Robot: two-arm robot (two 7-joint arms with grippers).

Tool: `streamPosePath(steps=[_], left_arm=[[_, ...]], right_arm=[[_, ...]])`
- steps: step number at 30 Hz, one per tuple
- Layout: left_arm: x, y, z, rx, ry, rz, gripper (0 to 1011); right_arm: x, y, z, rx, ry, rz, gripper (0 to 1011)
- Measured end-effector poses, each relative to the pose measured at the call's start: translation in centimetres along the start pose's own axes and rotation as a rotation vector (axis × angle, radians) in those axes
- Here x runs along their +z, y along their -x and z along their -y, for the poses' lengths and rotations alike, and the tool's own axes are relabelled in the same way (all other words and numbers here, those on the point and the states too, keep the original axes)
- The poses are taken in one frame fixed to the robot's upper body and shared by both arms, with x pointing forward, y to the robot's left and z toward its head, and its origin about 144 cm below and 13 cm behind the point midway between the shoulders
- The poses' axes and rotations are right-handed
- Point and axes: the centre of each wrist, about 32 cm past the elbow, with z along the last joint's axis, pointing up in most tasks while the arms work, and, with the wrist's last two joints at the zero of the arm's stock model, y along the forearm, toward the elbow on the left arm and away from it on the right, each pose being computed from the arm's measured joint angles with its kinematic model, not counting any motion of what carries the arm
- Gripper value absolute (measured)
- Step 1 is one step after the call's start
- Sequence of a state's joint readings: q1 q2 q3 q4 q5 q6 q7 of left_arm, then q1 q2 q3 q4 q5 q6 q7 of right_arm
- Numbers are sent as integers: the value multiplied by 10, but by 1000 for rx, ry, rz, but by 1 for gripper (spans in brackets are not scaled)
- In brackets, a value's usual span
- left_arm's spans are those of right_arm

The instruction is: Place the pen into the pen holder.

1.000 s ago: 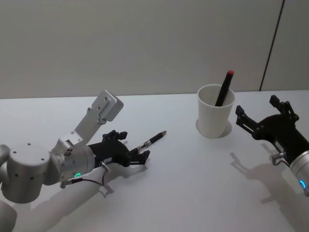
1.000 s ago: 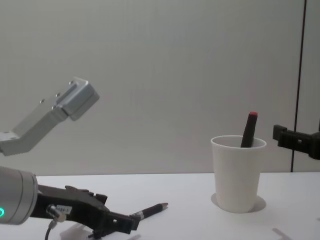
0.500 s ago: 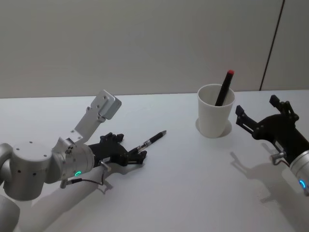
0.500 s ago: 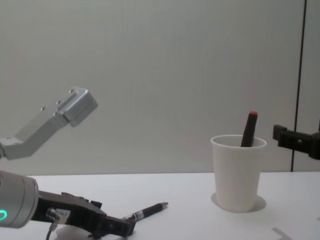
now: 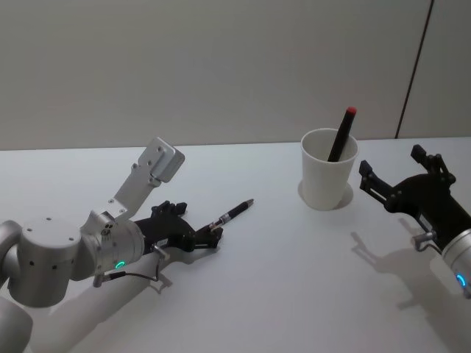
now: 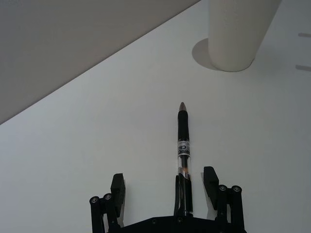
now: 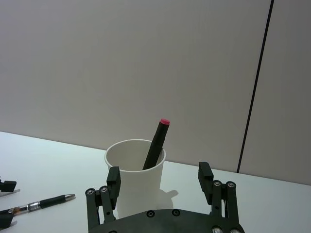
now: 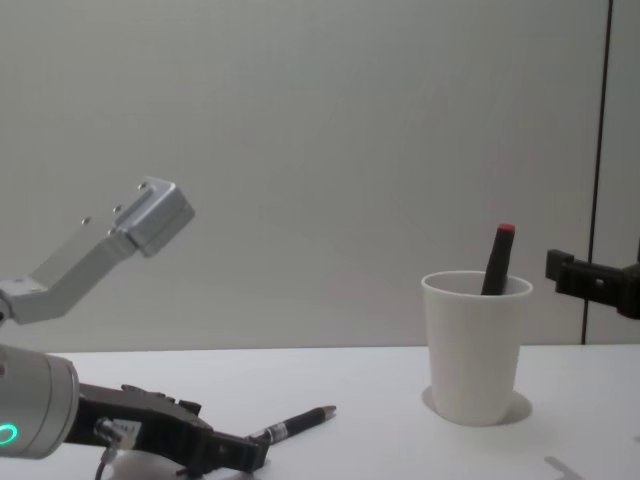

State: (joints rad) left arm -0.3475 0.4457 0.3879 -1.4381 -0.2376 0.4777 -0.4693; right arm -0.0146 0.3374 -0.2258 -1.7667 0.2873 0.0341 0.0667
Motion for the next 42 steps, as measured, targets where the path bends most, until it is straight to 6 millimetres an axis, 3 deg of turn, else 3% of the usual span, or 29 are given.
streamPosePath(steps=[42], left_arm=[[4, -4, -1, -75, -31, -2, 1000]], right_arm=[[0, 0, 0, 0, 0, 0, 1001]])
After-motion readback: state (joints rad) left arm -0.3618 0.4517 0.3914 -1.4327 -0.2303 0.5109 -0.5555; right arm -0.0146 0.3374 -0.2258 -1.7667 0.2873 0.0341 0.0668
